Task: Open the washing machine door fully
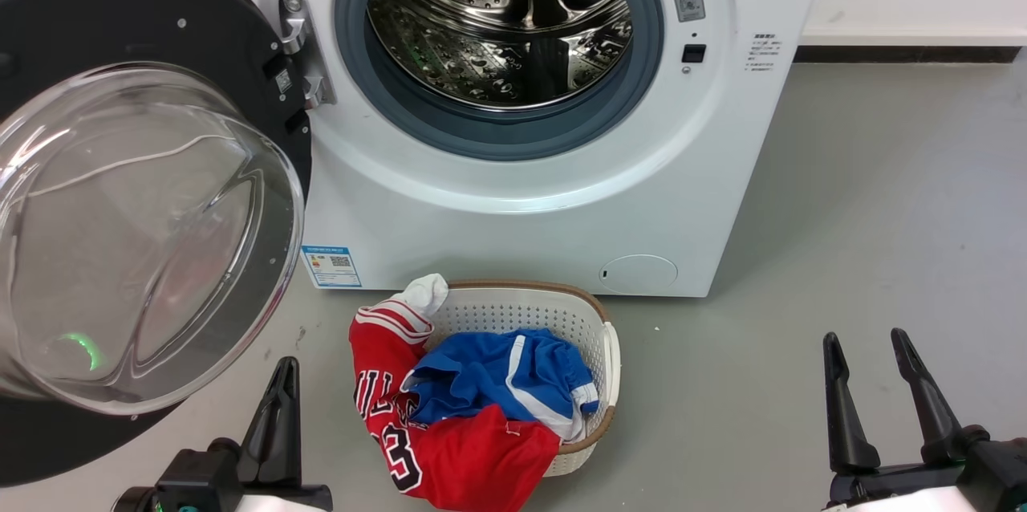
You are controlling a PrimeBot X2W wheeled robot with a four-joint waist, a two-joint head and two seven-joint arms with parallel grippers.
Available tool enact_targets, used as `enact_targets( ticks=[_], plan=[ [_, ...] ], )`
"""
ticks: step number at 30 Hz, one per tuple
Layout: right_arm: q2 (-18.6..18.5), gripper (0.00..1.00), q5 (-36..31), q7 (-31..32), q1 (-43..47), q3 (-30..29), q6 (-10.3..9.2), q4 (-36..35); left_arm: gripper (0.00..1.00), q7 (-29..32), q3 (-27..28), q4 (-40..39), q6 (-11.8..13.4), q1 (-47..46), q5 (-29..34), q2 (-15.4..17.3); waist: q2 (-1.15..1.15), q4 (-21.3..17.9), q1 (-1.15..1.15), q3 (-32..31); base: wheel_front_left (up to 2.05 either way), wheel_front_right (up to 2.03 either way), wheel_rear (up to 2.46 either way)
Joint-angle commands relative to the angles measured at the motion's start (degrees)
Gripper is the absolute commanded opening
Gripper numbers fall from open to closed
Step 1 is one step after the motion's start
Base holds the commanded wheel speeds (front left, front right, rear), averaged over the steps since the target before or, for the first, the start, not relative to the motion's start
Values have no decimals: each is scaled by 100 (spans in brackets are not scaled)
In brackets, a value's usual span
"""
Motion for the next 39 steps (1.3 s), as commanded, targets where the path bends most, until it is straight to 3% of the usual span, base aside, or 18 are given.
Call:
enact_targets(
  ticks=[1,2,3,4,5,32,33,39],
  plan=[
    [14,100,14,-11,51,-13,-2,7,0,-15,-17,12,27,68,-61,-5,-1,-64,0,-7,0,0,0],
    [14,100,14,-11,51,-13,-2,7,0,-15,-17,12,27,68,-61,-5,-1,-64,0,-7,0,0,0],
    [15,100,19,-10,58,-4,-2,15,12,-15,-34,18,34,71,-67,-6,-1,-87,0,-10,0,0,0],
    [15,100,14,-11,65,6,-2,19,36,-15,-49,22,48,77,-79,-6,-1,-106,0,-12,0,0,0],
    [14,100,20,-10,77,10,-2,30,100,-15,-52,-4,73,72,-33,-5,-1,-123,0,-14,0,0,0],
    [14,100,176,-11,88,82,-2,194,100,-15,-139,27,424,98,232,-7,-1,-238,0,-51,0,0,0],
    [0,0,142,1,98,80,0,197,0,0,-160,44,398,56,202,0,-1,-237,0,-52,0,0,0],
    [-8,0,343,54,116,94,0,458,0,92,-158,357,389,63,-24,-3,-1,-236,0,-51,0,0,0]
  ],
)
